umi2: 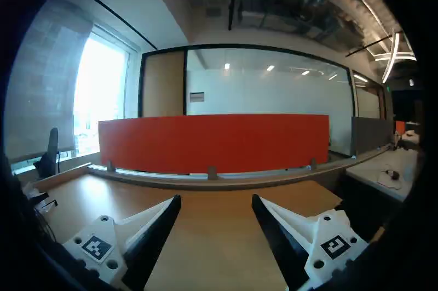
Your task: Fold towel
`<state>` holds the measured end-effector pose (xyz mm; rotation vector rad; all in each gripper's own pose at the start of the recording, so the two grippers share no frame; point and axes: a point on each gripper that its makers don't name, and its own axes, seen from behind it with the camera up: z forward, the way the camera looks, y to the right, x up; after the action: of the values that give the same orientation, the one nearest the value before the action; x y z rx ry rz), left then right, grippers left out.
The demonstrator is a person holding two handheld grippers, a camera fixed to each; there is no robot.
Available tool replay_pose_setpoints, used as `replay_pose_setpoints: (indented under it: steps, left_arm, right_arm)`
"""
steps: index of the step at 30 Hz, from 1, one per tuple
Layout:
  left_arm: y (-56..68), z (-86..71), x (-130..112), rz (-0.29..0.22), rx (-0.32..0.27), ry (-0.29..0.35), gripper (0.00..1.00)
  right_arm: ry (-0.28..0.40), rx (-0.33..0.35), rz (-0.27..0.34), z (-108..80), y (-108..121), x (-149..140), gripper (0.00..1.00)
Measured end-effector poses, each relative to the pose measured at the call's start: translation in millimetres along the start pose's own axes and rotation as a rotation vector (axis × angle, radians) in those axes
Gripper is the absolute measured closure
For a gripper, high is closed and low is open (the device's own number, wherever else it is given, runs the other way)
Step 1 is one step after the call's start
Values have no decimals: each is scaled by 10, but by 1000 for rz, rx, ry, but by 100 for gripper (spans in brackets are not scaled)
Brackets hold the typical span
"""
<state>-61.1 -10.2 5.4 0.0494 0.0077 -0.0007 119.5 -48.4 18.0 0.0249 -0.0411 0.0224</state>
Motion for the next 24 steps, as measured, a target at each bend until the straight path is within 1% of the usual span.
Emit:
replay_pose_setpoints:
  steps: [5, 9, 17, 24]
  left_arm:
    - [0, 4, -15, -1, 0, 0, 1]
    - [3, 6, -17, 0, 0, 0, 1]
    - [0, 10, -26, 0, 0, 0, 1]
    - [3, 11, -34, -1, 0, 1, 1]
  right_arm:
    - [16, -2, -1, -4, 49, 24, 0]
    - [27, -14, -1, -24, 135, 24, 0]
    - [28, -26, 14, -45, 273, -116, 0]
    - [64, -35, 25, -65, 398, -246, 0]
